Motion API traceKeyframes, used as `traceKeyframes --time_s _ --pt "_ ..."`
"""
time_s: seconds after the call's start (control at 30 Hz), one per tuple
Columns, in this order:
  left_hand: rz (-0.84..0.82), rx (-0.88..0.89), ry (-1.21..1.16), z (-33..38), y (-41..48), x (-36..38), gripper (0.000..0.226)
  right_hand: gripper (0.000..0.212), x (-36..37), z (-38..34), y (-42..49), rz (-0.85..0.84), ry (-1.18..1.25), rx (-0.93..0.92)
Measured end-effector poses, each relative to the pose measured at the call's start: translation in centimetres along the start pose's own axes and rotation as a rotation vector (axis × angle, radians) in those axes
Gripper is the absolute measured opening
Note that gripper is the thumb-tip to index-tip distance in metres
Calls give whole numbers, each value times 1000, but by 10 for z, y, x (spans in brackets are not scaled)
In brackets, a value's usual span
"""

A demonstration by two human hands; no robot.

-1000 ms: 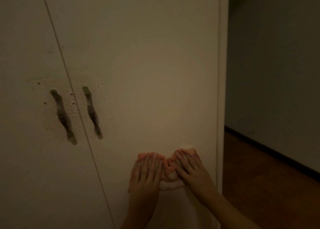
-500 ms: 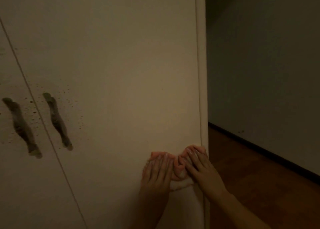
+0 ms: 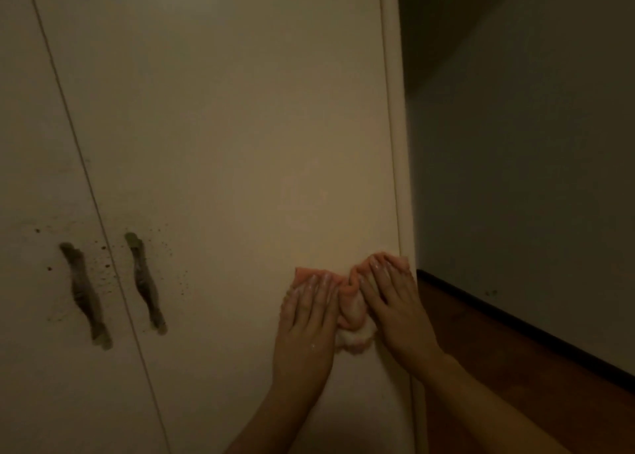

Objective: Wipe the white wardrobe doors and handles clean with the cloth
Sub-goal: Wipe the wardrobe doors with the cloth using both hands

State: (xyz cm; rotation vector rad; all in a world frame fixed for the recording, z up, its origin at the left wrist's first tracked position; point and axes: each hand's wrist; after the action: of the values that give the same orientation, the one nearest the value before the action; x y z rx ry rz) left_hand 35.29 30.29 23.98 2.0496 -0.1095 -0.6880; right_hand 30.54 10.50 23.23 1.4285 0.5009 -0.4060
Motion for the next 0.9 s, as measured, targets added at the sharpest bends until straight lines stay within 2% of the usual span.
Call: traceKeyframes --time_s 0.13,0.3,0.63,0.9 --pt "72 -42 -10 -22 54 -19 67 68 -37 -18 65 77 67 13" --pt "145 -64 28 -62 130 -49 76 102 -73 -25 145 108 58 30" --pt "251 -97 79 -119 241 -101 62 86 -142 -23 262 231 83 45" --pt "240 -106 78 -112 226 -101 60 87 -131 -31 250 235 138 74"
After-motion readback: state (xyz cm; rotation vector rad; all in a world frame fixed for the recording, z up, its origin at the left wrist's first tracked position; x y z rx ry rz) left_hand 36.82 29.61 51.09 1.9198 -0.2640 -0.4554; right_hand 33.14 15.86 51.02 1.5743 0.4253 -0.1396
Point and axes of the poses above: each hand's wrist, its own y-axis towards the middle knuckle, its own x-axis out of the palm, z = x × y, and after that the axes turned 1 degree about z, right-handed
